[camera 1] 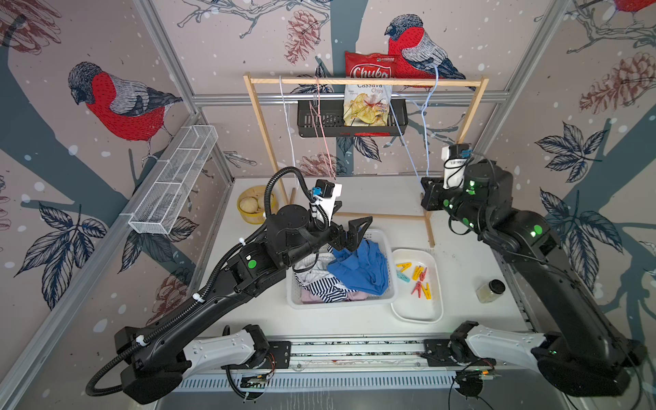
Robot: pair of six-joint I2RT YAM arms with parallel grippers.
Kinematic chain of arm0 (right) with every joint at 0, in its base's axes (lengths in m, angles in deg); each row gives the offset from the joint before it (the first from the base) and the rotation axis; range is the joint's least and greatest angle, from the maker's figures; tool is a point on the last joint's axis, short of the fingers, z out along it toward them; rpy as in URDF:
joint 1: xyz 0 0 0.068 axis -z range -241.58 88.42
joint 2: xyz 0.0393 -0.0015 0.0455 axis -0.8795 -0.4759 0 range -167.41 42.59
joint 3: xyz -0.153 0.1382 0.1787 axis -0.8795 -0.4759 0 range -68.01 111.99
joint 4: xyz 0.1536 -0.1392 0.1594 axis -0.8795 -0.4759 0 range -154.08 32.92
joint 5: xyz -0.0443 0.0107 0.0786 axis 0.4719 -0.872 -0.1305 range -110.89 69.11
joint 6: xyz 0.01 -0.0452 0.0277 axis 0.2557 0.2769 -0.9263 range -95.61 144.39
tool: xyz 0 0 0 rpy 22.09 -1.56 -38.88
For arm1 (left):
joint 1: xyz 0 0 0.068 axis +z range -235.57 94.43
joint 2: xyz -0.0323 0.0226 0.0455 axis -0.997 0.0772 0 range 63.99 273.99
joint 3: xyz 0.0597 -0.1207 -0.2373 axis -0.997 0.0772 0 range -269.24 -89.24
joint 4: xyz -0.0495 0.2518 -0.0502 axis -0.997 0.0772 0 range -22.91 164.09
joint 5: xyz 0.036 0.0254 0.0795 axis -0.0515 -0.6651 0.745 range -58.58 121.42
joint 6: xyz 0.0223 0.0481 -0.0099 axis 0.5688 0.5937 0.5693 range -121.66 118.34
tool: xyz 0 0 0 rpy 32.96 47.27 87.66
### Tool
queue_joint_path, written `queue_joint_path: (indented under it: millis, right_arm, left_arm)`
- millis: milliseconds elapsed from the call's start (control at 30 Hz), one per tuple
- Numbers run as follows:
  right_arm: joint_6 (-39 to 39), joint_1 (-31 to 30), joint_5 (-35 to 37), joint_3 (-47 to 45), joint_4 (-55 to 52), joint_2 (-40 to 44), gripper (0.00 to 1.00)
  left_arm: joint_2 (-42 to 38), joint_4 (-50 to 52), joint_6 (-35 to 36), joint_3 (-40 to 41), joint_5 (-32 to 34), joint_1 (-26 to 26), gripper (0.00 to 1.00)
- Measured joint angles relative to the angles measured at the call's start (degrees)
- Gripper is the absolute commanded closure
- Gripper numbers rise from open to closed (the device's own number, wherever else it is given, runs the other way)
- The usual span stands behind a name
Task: Remove the clothespins securing tank tops to the hanger
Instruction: Place the hanger on the clothesline.
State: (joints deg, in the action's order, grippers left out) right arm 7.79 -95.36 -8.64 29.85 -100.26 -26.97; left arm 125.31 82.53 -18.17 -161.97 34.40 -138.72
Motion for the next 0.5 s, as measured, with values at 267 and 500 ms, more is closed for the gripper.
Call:
queue_joint_path:
  millis: [267,500]
  right_arm:
    - [0.7,10.0,-15.3,8.9,-4.3,-12.4,1.00]
    - [1.4,11.5,-22.5,10.6,-4.2,-16.1,1.00]
  left_arm:
    - [-1.8,2.7,2.3,0.4,0.3,1.8,0.01]
    - [-3.3,4.5,3.5,1.9,1.2,3.1,0.01]
